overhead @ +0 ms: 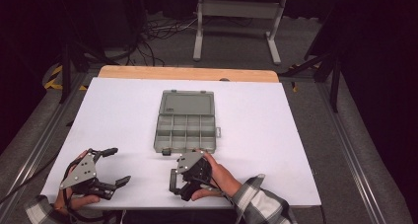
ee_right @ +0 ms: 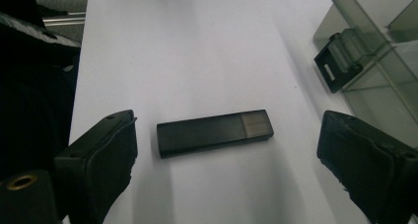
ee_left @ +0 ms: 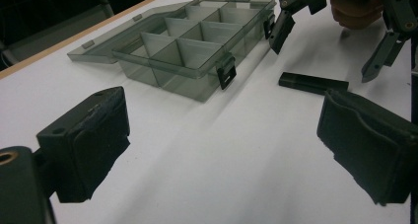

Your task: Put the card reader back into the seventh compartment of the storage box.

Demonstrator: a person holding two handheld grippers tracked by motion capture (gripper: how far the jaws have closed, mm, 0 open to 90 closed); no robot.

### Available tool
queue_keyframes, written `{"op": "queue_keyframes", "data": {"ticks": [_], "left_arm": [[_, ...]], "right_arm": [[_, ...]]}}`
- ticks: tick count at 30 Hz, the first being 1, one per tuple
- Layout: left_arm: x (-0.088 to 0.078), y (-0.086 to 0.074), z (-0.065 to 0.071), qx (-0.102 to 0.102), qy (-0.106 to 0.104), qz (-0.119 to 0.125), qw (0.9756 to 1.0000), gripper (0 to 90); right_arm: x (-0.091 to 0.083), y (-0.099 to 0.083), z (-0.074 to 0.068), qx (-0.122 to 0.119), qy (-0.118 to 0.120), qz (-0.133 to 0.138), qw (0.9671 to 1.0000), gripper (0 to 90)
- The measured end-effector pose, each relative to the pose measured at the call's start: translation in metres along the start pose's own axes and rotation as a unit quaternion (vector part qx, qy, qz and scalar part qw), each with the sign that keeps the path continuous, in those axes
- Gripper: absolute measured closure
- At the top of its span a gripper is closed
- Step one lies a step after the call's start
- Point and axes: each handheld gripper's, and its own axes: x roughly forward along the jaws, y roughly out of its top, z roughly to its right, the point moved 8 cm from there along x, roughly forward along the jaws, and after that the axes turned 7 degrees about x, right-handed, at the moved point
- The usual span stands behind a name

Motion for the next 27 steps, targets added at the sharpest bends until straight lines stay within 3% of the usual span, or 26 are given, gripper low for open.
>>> {"op": "queue_keyframes", "data": {"ticks": [8, 12, 17, 27], "left_arm": [[-0.002, -0.002, 0.001, -0.002, 0.000, -0.004, 1.0000, 6.6], [-0.003, -0.003, 0.001, -0.004, 0.001, -0.004, 1.0000, 6.6], [-0.006, -0.004, 0.001, -0.006, 0.004, -0.006, 1.0000, 6.6], [-0.009, -0.006, 0.000, -0.010, 0.007, -0.005, 0.9999, 6.6]], "right_arm": [[0.012, -0.002, 0.001, -0.005, 0.024, -0.023, 0.9994, 16.6], [0.014, -0.001, 0.001, -0.003, 0.041, -0.024, 0.9989, 17.5], [0.015, -0.001, 0.004, -0.018, 0.054, -0.023, 0.9981, 19.8], [0.012, -0.001, 0.000, -0.030, 0.064, -0.026, 0.9971, 30.7]]}}
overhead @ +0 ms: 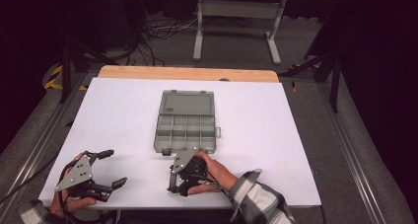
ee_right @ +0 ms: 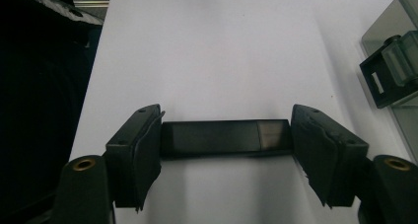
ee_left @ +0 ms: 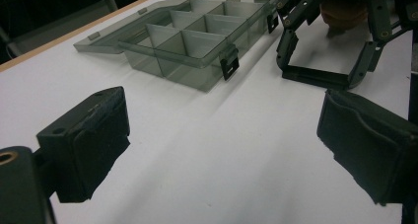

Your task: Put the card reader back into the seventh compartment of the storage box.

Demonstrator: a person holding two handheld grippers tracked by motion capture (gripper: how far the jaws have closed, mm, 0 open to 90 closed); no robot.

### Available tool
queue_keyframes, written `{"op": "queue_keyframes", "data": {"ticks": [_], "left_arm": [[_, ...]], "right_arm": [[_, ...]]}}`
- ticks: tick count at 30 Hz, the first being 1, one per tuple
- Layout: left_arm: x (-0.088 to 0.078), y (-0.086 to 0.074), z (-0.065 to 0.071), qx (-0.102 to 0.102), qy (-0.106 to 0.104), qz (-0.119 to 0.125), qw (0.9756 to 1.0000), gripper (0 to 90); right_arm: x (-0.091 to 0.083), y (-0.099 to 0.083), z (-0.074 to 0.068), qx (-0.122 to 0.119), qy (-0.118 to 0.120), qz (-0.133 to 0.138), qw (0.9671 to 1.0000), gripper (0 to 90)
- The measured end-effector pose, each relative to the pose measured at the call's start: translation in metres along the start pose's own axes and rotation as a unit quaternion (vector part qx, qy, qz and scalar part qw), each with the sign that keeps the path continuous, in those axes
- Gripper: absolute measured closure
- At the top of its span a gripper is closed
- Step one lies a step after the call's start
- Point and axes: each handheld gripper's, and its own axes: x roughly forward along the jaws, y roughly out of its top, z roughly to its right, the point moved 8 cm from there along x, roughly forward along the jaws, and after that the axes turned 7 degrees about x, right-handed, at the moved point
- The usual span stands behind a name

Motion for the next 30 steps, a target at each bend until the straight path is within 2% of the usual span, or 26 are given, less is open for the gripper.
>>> {"op": "queue_keyframes", "data": {"ticks": [10, 15, 20, 23, 27, 30], "left_arm": [[-0.0015, -0.0001, 0.0020, -0.001, 0.000, 0.000, 1.0000, 6.6], [-0.0014, 0.0001, 0.0033, 0.000, 0.000, 0.000, 1.0000, 6.6], [0.0000, 0.0002, 0.0006, 0.000, 0.000, 0.000, 1.0000, 6.6], [0.0001, -0.0002, 0.0017, 0.001, -0.001, -0.002, 1.0000, 6.6], [0.0010, 0.0009, 0.0018, 0.001, -0.002, 0.000, 1.0000, 6.6], [0.0016, 0.0012, 0.0024, 0.002, -0.003, 0.000, 1.0000, 6.6]], "right_arm": [[-0.0004, 0.0003, -0.0012, -0.001, -0.010, -0.002, 1.0000, 31.0], [-0.0009, 0.0014, -0.0026, -0.015, -0.021, -0.002, 0.9997, 30.9], [-0.0005, 0.0008, -0.0017, -0.008, -0.013, 0.001, 0.9999, 30.9], [-0.0013, 0.0015, -0.0030, -0.014, -0.024, 0.001, 0.9996, 31.0], [-0.0018, 0.0014, -0.0057, -0.010, -0.018, 0.004, 0.9998, 31.0], [-0.0021, 0.0011, -0.0073, -0.016, -0.023, 0.002, 0.9996, 31.0]]}}
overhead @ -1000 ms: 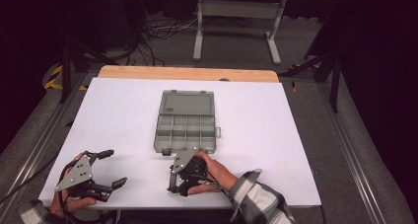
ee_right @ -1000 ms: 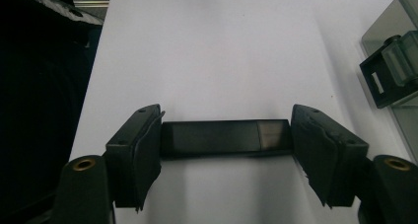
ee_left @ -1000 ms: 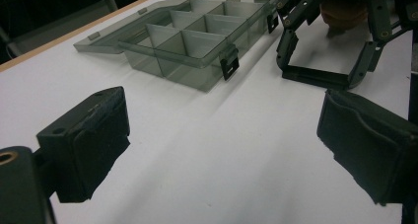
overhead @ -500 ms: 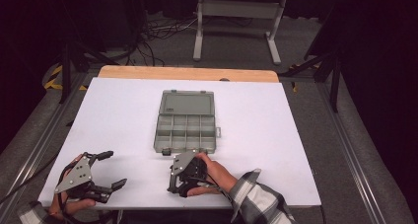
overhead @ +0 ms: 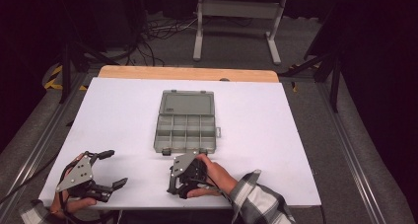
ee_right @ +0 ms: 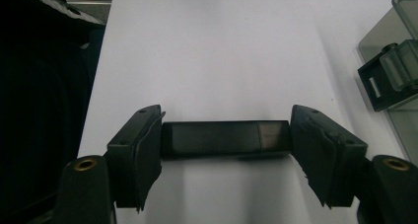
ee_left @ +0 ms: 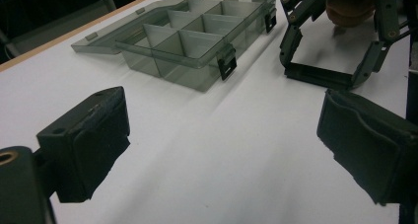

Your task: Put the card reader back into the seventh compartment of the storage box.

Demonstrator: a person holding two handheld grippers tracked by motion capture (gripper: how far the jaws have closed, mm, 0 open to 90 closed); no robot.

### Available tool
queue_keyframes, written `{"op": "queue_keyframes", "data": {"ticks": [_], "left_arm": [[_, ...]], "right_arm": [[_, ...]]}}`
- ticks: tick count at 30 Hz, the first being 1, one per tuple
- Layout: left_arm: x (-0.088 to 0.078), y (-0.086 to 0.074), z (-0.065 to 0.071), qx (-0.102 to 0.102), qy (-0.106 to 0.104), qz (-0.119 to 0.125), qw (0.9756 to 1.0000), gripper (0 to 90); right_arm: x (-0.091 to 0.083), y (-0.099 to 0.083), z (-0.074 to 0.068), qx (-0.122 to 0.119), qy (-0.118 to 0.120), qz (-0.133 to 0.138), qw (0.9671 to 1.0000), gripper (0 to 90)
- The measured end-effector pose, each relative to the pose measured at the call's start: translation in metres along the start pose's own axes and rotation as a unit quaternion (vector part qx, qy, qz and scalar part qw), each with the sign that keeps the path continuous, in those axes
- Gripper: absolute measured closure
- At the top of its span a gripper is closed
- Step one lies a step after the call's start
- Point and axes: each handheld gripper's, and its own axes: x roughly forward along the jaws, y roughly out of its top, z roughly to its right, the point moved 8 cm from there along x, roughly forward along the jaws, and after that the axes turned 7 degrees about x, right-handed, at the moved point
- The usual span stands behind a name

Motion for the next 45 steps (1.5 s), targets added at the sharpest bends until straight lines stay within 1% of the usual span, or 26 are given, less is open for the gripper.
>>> {"op": "queue_keyframes", "data": {"ticks": [2, 6, 7, 9, 12, 13, 15, 17, 19, 22, 25, 26, 36, 39, 44, 45], "left_arm": [[0.001, 0.000, -0.001, 0.003, 0.001, -0.002, 1.0000, 6.6], [0.002, 0.001, -0.001, 0.002, -0.002, 0.000, 1.0000, 6.6], [0.002, 0.001, -0.001, 0.002, -0.004, -0.001, 1.0000, 6.6], [0.003, 0.000, -0.001, 0.005, -0.003, -0.003, 1.0000, 6.6], [0.002, 0.000, 0.000, 0.003, -0.003, -0.001, 1.0000, 6.6], [0.002, 0.000, 0.000, 0.004, -0.003, -0.001, 1.0000, 6.6], [0.002, 0.000, 0.001, 0.006, -0.002, -0.003, 1.0000, 6.6], [0.001, 0.000, 0.001, 0.005, -0.002, -0.002, 1.0000, 6.6], [0.000, 0.000, 0.001, 0.004, -0.001, -0.002, 1.0000, 6.6], [0.000, 0.000, 0.001, 0.004, -0.003, -0.003, 1.0000, 6.6], [-0.001, 0.000, 0.001, 0.007, -0.001, -0.003, 1.0000, 6.6], [-0.001, 0.000, 0.001, 0.006, -0.002, -0.002, 1.0000, 6.6], [-0.001, 0.000, 0.000, 0.006, -0.002, -0.002, 1.0000, 6.6], [0.000, 0.000, 0.000, 0.006, -0.003, -0.001, 1.0000, 6.6], [0.001, 0.000, 0.000, 0.008, -0.006, -0.003, 0.9999, 6.6], [0.001, 0.000, 0.000, 0.007, -0.005, -0.002, 1.0000, 6.6]], "right_arm": [[-0.001, 0.000, -0.001, 0.002, -0.002, 0.002, 1.0000, 31.0], [-0.002, 0.000, 0.000, 0.004, -0.002, 0.007, 1.0000, 31.0], [-0.005, 0.000, 0.001, 0.005, -0.006, 0.008, 0.9999, 31.0], [-0.006, 0.000, 0.001, 0.006, -0.007, 0.010, 0.9999, 31.0], [-0.009, 0.001, 0.002, 0.005, -0.010, 0.014, 0.9998, 31.0], [-0.011, 0.001, 0.002, 0.003, -0.018, 0.013, 0.9998, 31.0], [-0.011, 0.001, 0.002, 0.003, -0.017, 0.016, 0.9997, 31.0], [-0.014, 0.001, 0.001, 0.001, -0.022, 0.017, 0.9996, 31.0], [-0.015, 0.002, 0.000, -0.001, -0.022, 0.018, 0.9996, 31.0], [-0.022, 0.003, -0.001, -0.004, -0.031, 0.025, 0.9992, 31.0], [-0.026, 0.004, -0.001, -0.003, -0.034, 0.031, 0.9990, 31.0], [-0.028, 0.005, -0.001, -0.005, -0.041, 0.032, 0.9986, 31.0], [-0.040, 0.008, -0.002, -0.010, -0.052, 0.045, 0.9976, 31.0], [-0.046, 0.009, -0.001, -0.013, -0.062, 0.049, 0.9968, 31.0], [-0.053, 0.009, 0.000, -0.012, -0.073, 0.055, 0.9958, 31.0], [-0.056, 0.008, 0.001, -0.010, -0.075, 0.059, 0.9954, 31.0]]}}
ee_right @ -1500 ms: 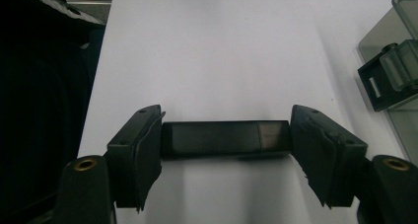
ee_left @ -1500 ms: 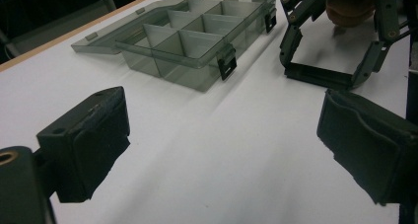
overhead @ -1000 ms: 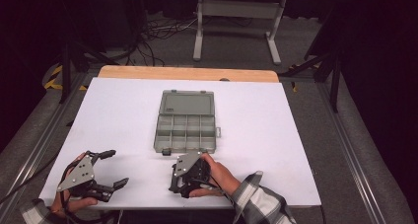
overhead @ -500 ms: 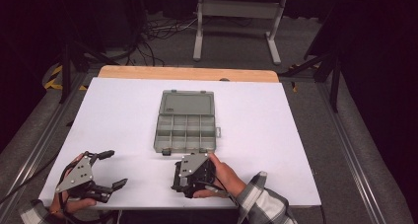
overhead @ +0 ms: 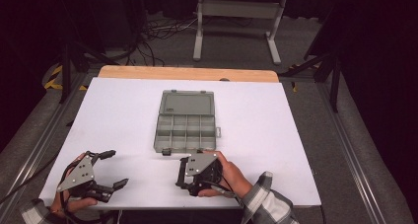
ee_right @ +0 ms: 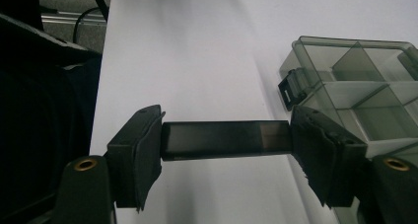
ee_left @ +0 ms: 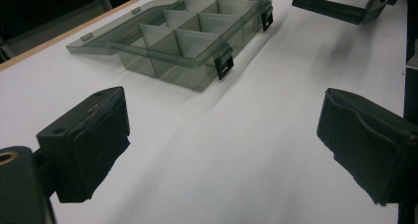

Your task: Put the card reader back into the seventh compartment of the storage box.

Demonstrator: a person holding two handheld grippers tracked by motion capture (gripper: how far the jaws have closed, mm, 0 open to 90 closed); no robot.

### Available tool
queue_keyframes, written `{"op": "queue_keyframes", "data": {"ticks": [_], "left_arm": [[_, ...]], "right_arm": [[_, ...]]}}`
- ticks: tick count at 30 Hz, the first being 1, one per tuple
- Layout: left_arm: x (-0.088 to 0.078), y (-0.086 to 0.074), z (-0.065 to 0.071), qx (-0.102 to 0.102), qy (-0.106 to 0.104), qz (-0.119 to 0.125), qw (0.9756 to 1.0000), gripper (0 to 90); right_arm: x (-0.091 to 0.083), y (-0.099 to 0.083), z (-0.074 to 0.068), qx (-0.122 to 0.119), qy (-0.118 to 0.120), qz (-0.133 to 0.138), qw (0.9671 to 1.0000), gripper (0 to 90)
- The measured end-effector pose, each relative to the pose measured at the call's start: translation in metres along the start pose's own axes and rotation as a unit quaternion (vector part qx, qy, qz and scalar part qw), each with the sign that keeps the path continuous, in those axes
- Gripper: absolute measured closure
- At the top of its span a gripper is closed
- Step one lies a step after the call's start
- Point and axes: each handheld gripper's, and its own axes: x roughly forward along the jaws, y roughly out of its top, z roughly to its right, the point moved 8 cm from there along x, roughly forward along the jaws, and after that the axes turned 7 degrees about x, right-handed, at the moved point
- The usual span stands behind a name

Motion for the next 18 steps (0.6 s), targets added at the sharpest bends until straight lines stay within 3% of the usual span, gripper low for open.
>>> {"op": "queue_keyframes", "data": {"ticks": [18], "left_arm": [[-0.002, 0.001, 0.000, 0.001, 0.001, 0.002, 1.0000, 6.6]], "right_arm": [[-0.027, 0.010, 0.022, 0.000, -0.062, 0.033, 0.9976, 31.0]]}}
